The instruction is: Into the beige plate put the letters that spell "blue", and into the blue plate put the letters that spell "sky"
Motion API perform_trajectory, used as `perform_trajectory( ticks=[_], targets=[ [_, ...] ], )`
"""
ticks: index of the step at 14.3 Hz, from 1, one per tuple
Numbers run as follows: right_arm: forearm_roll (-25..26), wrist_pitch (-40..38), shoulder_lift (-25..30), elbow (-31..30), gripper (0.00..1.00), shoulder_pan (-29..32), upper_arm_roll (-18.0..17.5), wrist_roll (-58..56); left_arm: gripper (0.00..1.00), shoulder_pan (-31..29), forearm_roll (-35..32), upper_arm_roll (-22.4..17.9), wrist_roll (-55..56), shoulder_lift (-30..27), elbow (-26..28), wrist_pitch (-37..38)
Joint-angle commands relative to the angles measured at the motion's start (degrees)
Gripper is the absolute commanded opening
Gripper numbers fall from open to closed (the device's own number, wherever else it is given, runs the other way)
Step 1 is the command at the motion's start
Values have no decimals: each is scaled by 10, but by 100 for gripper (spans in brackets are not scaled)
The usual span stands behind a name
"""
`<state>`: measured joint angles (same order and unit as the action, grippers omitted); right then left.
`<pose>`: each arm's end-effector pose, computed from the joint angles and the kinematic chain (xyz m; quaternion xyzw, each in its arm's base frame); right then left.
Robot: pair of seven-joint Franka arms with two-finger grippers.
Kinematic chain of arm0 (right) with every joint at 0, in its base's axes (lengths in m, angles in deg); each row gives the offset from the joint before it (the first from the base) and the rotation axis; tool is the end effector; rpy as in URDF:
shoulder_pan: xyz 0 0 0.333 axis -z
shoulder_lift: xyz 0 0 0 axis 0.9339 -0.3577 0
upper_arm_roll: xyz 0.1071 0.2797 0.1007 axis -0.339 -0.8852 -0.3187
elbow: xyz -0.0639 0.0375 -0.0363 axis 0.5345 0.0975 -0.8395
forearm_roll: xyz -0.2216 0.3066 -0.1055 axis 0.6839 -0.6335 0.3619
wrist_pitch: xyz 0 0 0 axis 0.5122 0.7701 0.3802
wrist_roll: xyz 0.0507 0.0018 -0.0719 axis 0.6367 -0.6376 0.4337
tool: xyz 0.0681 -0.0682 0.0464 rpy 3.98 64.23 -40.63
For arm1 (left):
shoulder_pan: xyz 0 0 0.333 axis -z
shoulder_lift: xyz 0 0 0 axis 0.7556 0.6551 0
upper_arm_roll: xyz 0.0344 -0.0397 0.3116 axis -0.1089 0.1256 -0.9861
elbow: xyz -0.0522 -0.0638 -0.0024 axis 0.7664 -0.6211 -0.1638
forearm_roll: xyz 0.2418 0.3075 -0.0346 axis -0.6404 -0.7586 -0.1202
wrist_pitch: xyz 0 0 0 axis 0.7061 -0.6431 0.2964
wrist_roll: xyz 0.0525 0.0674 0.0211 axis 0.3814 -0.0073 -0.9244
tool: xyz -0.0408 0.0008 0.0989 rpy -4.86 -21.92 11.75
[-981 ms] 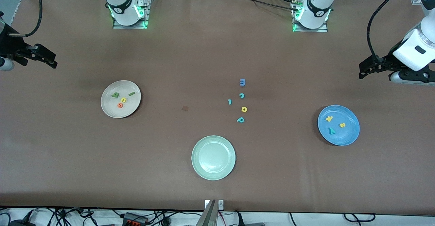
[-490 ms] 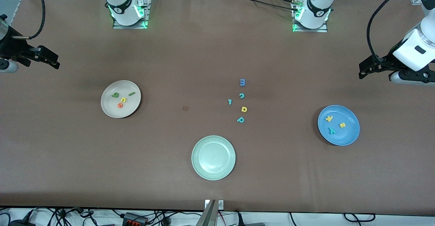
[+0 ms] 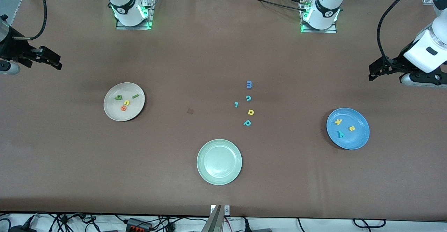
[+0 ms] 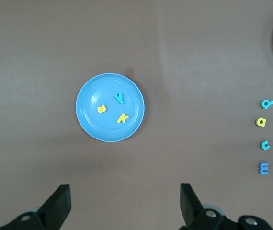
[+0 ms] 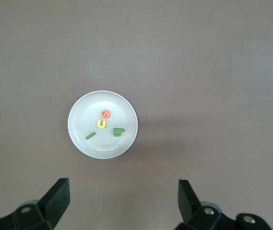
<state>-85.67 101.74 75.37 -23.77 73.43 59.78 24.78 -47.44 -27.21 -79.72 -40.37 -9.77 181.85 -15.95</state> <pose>0.5383 -0.0209 0.5778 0.9993 -0.0284 -0.0059 0.0242 0.5632 -0.0192 0.5800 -0.9995 0.0291 -0.0143 0.0029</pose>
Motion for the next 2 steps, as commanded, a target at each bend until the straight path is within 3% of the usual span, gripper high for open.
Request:
perform_trajectory(
  ticks=[1,2],
  targets=[
    [2,-7,4,-1,100,5,-6,-6,100,-5,10,3,-12,4,-14,13],
    [3,-7,4,0,100,5,-6,-6,100,-5,10,3,-12,4,-14,13]
  ],
)
